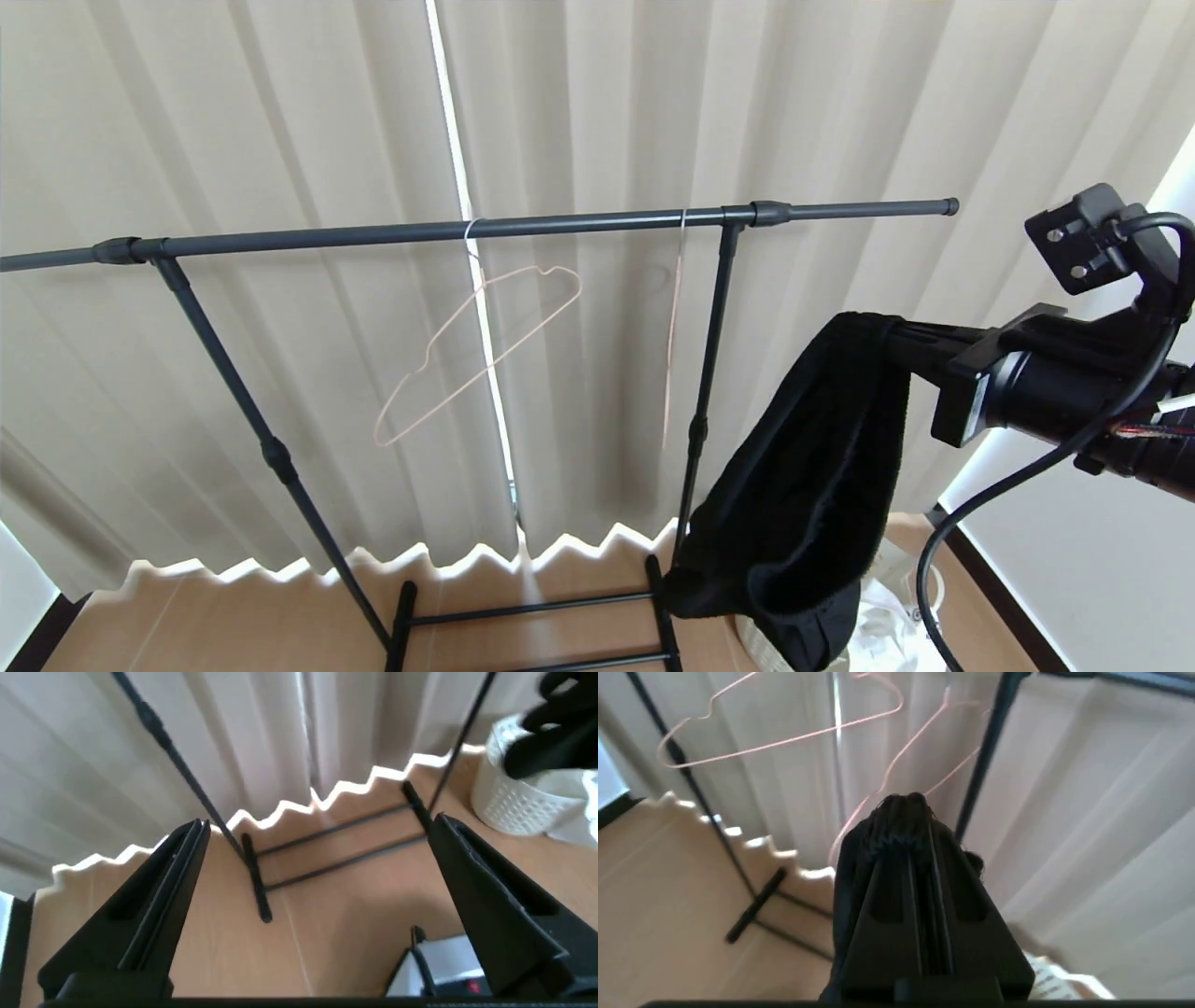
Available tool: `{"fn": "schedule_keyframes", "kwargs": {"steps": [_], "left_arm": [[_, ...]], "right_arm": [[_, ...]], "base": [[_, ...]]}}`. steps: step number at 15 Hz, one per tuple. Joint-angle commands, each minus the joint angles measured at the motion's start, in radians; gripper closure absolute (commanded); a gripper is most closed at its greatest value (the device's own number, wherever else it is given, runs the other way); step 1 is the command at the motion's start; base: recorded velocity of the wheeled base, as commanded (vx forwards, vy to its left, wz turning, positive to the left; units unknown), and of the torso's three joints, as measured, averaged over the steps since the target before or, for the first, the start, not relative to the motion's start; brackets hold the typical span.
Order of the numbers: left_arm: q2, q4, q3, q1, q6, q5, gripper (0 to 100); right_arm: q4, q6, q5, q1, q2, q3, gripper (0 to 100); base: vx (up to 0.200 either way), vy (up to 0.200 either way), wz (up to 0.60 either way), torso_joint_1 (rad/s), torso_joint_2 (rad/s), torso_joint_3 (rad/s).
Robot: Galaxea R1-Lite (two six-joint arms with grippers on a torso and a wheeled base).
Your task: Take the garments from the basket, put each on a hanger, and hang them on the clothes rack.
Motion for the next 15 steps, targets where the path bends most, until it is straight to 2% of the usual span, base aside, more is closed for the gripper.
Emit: {"fn": "schedule_keyframes", "kwargs": {"steps": [1,2,3,4,6,8,10,15], "left_arm": [[0.335,-0.040,-0.184,-0.206,-0.093,-0.044,0],[0.399,-0.057,-0.239,-0.306,-0.185,-0.041,0],[0.487,-0.083,-0.296,-0.349,-0.252,-0.038,0],[0.582,-0.109,-0.345,-0.363,-0.268,-0.033,0],[0.717,-0.123,-0.425,-0.453,-0.337,0.011,0],[0.884,-0.135,-0.519,-0.579,-0.461,0.083,0],[1.018,-0.196,-0.585,-0.668,-0.547,0.137,0],[1.168,-0.276,-0.669,-0.761,-0.564,0.143,0]], "right_arm": [[0.156,0.122,0.003,0.102,0.001,-0.122,100],[0.224,0.197,0.003,0.122,0.014,-0.171,100],[0.251,0.257,0.001,0.141,0.049,-0.209,100],[0.253,0.292,0.000,0.152,0.075,-0.229,100],[0.253,0.354,-0.002,0.164,0.109,-0.261,100],[0.254,0.406,-0.005,0.181,0.132,-0.294,100],[0.253,0.430,-0.005,0.207,0.141,-0.298,100],[0.250,0.441,-0.006,0.225,0.172,-0.297,100]], "base": [[0.000,0.000,0.00,0.000,0.00,0.000],[0.000,0.000,0.00,0.000,0.00,0.000],[0.000,0.000,0.00,0.000,0.00,0.000],[0.000,0.000,0.00,0.000,0.00,0.000],[0.000,0.000,0.00,0.000,0.00,0.000],[0.000,0.000,0.00,0.000,0.00,0.000],[0.000,0.000,0.00,0.000,0.00,0.000],[0.000,0.000,0.00,0.000,0.00,0.000]]}}
